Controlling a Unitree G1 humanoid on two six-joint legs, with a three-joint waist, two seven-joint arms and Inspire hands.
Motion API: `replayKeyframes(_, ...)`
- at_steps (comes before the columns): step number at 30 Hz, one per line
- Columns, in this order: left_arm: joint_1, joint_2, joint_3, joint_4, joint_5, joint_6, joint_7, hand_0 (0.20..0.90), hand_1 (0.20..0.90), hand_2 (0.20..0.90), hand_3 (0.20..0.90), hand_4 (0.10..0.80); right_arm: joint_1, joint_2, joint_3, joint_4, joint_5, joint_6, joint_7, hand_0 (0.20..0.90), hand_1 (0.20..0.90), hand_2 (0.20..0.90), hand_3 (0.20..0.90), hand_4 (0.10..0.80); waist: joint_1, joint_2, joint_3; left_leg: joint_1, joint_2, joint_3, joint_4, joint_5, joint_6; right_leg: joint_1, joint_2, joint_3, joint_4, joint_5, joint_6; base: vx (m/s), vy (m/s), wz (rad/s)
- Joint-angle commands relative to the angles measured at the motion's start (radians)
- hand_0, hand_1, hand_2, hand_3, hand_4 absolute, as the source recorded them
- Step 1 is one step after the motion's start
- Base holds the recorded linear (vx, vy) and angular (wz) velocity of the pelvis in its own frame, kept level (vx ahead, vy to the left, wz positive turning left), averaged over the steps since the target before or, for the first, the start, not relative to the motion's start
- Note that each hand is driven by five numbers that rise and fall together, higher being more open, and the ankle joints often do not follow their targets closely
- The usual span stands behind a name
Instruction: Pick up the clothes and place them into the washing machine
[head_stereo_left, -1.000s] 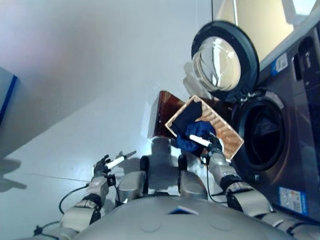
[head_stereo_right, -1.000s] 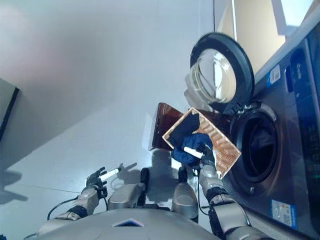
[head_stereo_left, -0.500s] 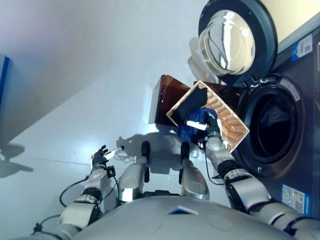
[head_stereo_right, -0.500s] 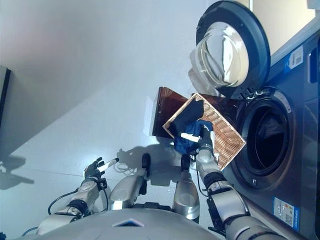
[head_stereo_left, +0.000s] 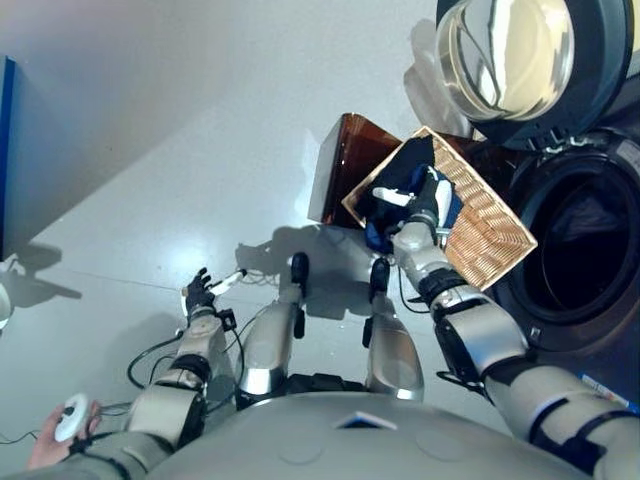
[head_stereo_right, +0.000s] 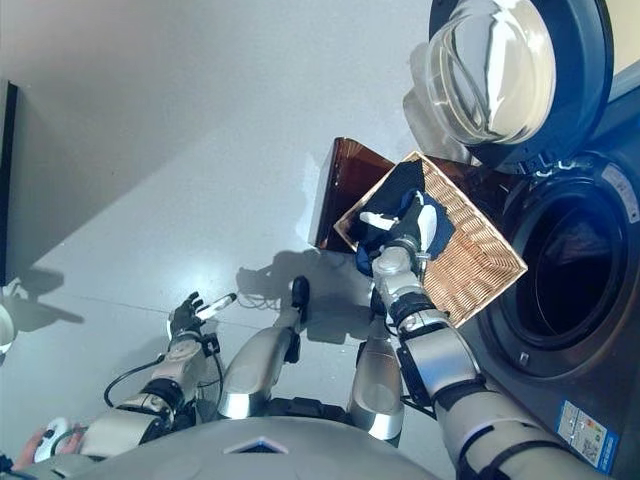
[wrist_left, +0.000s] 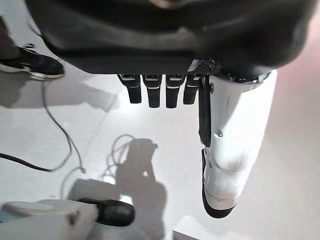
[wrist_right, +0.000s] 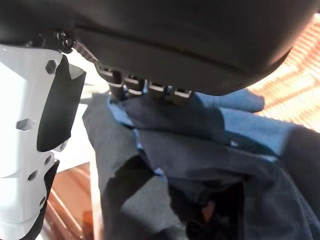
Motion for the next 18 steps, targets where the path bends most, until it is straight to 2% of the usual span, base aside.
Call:
replayKeyframes(1, -0.014, 0.030, -0.026, 0.002, -0.019, -0.043, 0.056, 0.900, 0.900, 0.900, 0.900, 0.800, -0.093, 0.001, 0.013, -0.032, -0.035, -0.036, -0.056, 0.900, 0.900, 0.900, 0.900, 0.800, 0.017, 0.009, -0.011, -0.107, 0.006, -0.014, 0.097, 0.008, -0.073, 0.055, -0.072, -0.024, 0.039, -0.028, 0.082, 0.000, 0.000, 0.00)
replayKeyframes(10, -0.018, 0.015, -0.020, 0.028, -0.007, -0.030, 0.061, 0.900, 0.900, 0.900, 0.900, 0.800, -0.028, 0.011, -0.005, -0.025, 0.004, -0.053, -0.076, 0.900, 0.900, 0.900, 0.900, 0.800, 0.000, 0.010, -0.012, -0.106, 0.005, -0.006, 0.102, -0.001, -0.067, 0.048, -0.076, -0.011, 0.038, -0.028, 0.083, 0.000, 0.000, 0.00)
replayKeyframes(18, 0.008, 0.015, 0.012, 0.033, 0.003, -0.026, 0.066, 0.900, 0.900, 0.900, 0.900, 0.800, 0.131, 0.003, -0.053, -0.140, 0.036, -0.092, -0.093, 0.900, 0.900, 0.900, 0.900, 0.800, -0.047, 0.005, -0.002, -0.097, 0.011, 0.009, 0.101, -0.003, -0.064, 0.026, -0.071, 0.010, 0.049, -0.025, 0.083, -0.008, 0.005, -0.02)
